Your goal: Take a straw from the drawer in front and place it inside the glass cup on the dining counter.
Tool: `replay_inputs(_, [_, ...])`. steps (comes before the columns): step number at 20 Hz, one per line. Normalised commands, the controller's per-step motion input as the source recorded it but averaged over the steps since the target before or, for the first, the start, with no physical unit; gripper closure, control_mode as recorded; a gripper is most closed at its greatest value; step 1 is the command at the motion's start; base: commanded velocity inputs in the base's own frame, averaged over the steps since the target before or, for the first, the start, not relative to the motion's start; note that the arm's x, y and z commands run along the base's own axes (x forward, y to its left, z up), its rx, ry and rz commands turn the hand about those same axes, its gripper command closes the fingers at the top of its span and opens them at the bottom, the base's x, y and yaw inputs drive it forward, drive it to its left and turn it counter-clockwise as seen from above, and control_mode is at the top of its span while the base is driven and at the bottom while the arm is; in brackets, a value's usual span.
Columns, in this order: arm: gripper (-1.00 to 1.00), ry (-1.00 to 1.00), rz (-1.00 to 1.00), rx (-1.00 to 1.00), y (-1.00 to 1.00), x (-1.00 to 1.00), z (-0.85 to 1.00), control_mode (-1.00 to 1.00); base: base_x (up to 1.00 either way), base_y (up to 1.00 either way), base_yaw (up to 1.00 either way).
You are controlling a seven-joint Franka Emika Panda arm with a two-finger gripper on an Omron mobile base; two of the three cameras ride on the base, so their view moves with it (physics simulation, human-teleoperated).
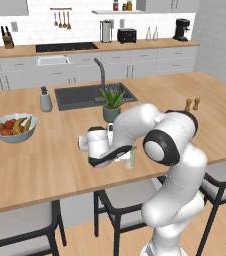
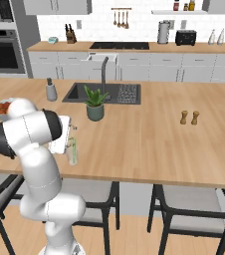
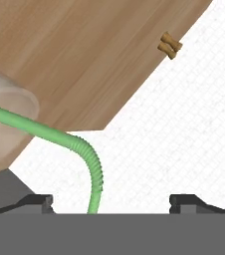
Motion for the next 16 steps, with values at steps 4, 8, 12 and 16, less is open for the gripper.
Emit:
replay_inputs(4, [-1.0,0.0,0.0,0.07,0.0,-0.21,0.0,-1.0,0.0,0.0,0.0])
replay_inputs(8, [-1.0,0.0,0.0,0.16,0.0,-0.27,0.06,-1.0,0.0,0.0,0.0])
replay_inputs(12, [-1.0,0.0,0.0,0.23,0.0,-0.26,0.24,-1.0,0.0,0.0,0.0])
replay_inputs(16, [-1.0,0.0,0.0,0.26,0.01,-0.3,0.35,-1.0,0.0,0.0,0.0])
